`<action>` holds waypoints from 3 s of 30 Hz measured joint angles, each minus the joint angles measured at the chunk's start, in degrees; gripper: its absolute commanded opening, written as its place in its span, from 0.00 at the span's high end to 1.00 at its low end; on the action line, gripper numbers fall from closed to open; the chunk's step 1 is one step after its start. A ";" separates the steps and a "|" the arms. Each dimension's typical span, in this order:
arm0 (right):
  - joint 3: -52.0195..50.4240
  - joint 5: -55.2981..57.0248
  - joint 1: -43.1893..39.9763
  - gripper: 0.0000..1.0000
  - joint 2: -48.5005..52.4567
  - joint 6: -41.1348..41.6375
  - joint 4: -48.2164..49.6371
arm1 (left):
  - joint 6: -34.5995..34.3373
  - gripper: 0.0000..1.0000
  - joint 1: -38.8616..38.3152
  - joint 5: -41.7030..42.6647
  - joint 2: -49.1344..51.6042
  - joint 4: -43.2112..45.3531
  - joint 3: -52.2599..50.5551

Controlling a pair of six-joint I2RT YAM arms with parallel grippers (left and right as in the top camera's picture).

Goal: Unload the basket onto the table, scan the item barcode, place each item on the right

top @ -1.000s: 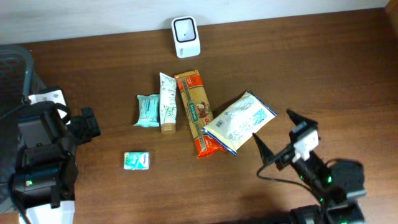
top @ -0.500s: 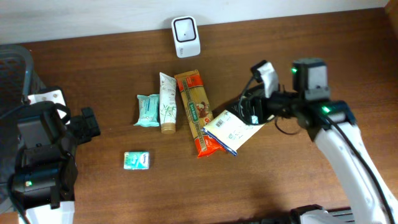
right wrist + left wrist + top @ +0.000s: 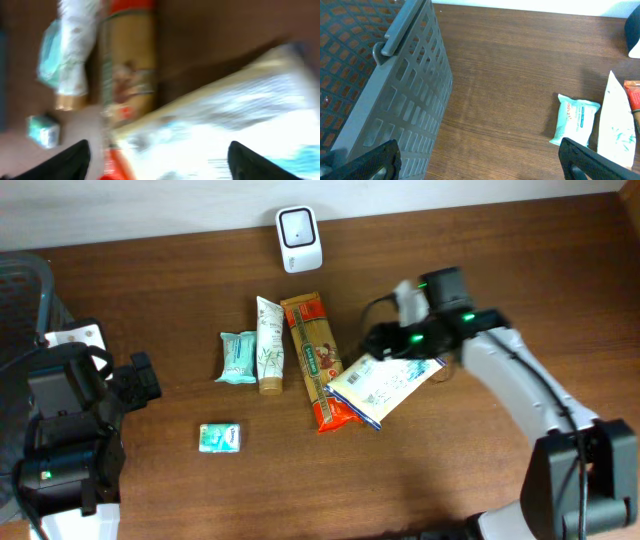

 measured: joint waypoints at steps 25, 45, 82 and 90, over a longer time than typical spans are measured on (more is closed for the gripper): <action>28.37 -13.09 -12.44 0.11 36.37 -47.91 -29.99 | 0.00 0.01 0.00 0.00 0.00 0.00 0.00; 33.48 -17.00 -8.87 0.96 37.83 -33.97 -37.29 | 0.00 0.01 0.00 -0.02 0.00 -0.02 0.00; 13.70 -4.00 -24.79 0.28 26.29 -24.59 -22.43 | 0.00 0.01 0.00 -0.02 0.00 0.02 0.02; 4.44 -16.72 -24.65 0.96 26.38 -28.15 -9.70 | 0.00 0.01 0.00 0.00 0.00 0.00 0.02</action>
